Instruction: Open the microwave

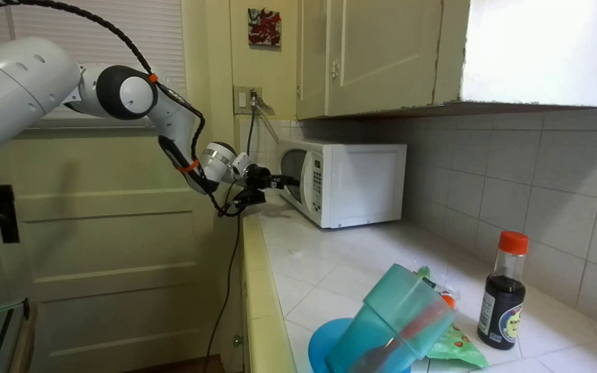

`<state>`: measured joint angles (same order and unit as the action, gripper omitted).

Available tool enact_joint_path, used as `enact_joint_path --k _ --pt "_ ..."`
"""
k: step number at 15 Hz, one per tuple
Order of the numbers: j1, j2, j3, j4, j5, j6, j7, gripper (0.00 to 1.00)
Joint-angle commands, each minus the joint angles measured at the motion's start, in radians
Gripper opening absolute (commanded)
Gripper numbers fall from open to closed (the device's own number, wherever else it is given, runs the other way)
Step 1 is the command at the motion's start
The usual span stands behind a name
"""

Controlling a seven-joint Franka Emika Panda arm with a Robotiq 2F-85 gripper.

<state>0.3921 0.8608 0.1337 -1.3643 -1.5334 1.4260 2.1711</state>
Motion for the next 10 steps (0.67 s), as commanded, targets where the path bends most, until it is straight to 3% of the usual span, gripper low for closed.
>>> enact_joint_path --k 1,10 --pt "0.004 0.003 -0.001 0.007 -0.004 -0.001 -0.010 1.00" --pt "0.014 0.004 -0.001 0.020 -0.007 -0.002 -0.034 1.00"
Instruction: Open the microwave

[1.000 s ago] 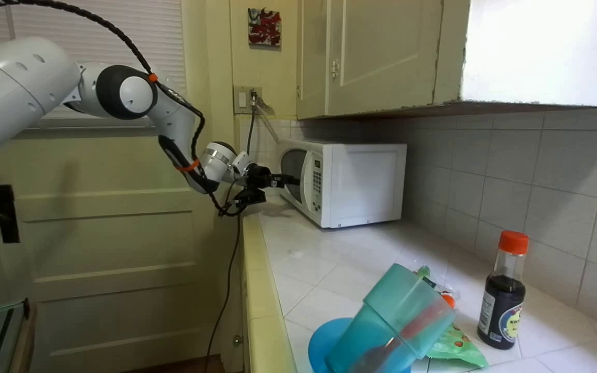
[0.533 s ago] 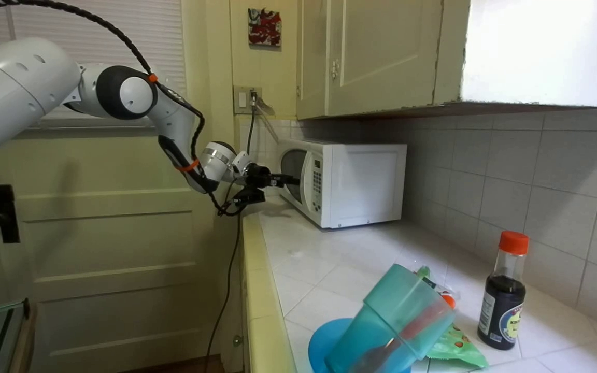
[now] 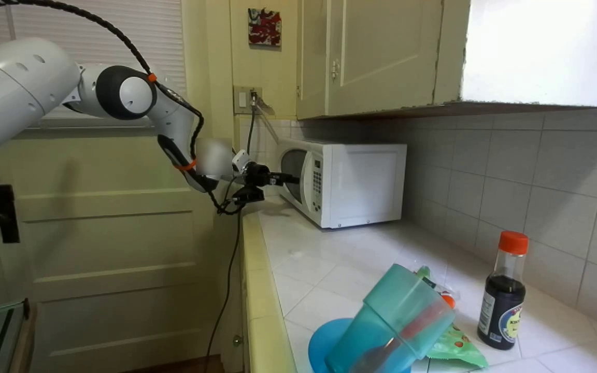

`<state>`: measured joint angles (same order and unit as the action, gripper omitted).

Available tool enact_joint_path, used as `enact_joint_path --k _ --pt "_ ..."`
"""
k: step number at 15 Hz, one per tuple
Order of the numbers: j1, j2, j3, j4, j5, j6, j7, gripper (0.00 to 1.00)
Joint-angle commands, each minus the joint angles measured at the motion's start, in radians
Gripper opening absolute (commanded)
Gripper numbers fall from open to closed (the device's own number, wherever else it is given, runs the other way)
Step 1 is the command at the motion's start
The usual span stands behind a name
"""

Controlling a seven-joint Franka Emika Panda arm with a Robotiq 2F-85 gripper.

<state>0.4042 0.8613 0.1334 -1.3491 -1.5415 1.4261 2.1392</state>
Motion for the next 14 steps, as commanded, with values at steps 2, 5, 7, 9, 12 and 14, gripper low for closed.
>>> enact_joint_path --k 2,5,7,9,12,14 --pt "-0.001 0.003 -0.001 0.004 0.021 -0.027 0.019 1.00" --pt "-0.020 -0.014 0.002 -0.023 0.058 -0.046 0.049 1.00" --pt "-0.029 -0.020 -0.002 -0.029 0.071 -0.055 0.065 1.00" --pt "-0.040 -0.023 -0.004 -0.032 0.084 -0.057 0.075 1.00" --pt "-0.054 -0.026 -0.009 -0.025 0.099 -0.058 0.085 1.00" --pt "-0.062 -0.031 -0.006 -0.040 0.107 -0.053 0.081 1.00"
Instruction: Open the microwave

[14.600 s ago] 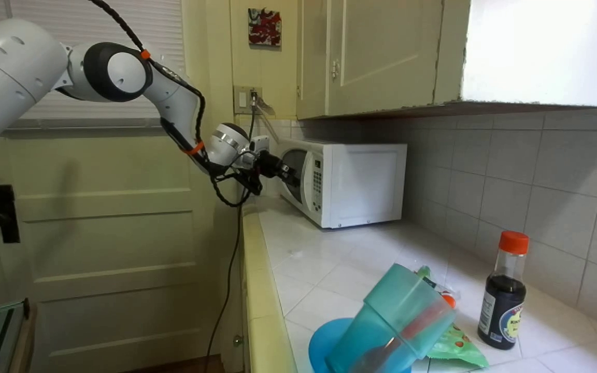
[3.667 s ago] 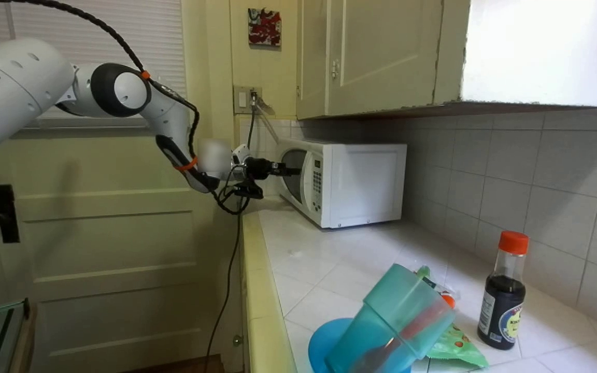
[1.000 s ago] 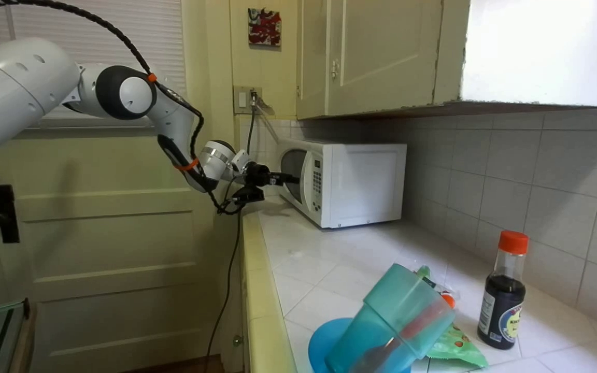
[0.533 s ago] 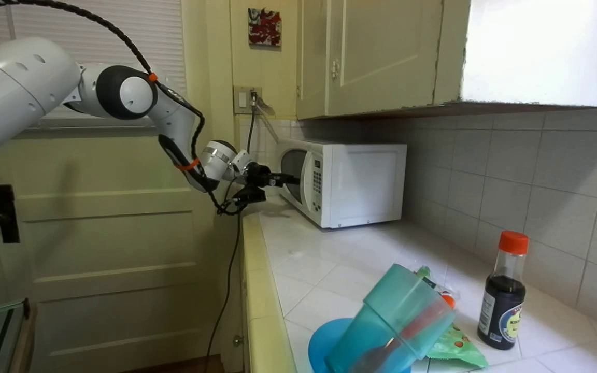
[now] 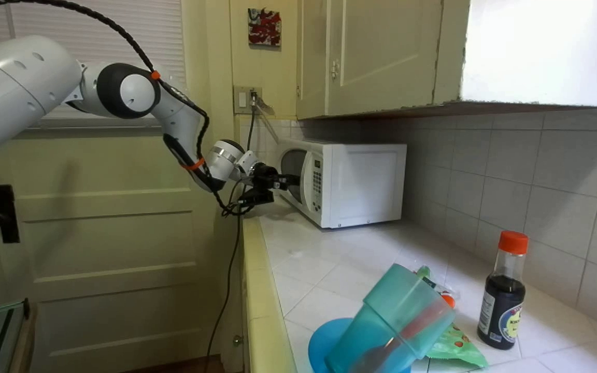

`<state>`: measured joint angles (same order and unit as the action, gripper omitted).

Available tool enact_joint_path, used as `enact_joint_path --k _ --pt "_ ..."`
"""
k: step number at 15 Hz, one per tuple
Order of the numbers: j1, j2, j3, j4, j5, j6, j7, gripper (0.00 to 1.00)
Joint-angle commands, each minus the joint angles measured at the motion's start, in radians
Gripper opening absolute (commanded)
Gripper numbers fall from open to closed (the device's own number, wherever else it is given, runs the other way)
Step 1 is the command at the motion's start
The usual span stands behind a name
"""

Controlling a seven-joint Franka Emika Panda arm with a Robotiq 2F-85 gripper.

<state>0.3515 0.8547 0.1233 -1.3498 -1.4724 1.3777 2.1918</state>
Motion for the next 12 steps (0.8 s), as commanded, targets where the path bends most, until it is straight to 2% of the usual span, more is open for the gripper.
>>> enact_joint_path --k 1,5,9,11,12 --pt "-0.011 -0.029 0.006 -0.055 0.036 0.004 0.039 1.00" --pt "-0.021 -0.057 0.008 -0.159 0.000 0.063 0.126 1.00" --pt "-0.056 -0.124 0.013 -0.315 -0.044 0.147 0.259 1.00" --pt "-0.067 -0.155 0.015 -0.363 -0.013 0.106 0.331 1.00" --pt "-0.057 -0.146 0.006 -0.351 0.009 0.046 0.362 1.00"
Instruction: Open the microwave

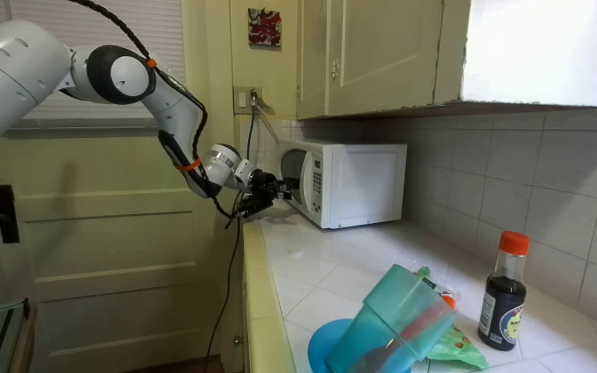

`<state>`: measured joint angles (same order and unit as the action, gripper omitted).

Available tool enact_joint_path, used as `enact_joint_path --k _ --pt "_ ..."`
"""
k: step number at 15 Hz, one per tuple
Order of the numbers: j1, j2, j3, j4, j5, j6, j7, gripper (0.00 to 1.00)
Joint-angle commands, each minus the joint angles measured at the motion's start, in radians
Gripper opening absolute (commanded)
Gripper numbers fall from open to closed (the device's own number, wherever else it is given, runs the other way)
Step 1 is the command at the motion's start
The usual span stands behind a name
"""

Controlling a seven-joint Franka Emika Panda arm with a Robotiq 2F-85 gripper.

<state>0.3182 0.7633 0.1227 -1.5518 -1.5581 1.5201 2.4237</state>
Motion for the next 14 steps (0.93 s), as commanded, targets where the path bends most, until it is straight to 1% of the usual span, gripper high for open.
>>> enact_joint_path --k 1,4,10,11,14 --pt "-0.024 -0.059 0.004 -0.156 0.094 -0.101 0.147 1.00" --pt "-0.024 -0.061 0.010 -0.164 0.108 -0.120 0.185 1.00" --pt "0.008 -0.027 0.020 -0.153 0.135 -0.206 0.212 1.00" --pt "0.014 -0.024 0.027 -0.157 0.153 -0.238 0.229 1.00" --pt "0.058 0.006 0.072 -0.146 0.251 -0.394 0.284 1.00"
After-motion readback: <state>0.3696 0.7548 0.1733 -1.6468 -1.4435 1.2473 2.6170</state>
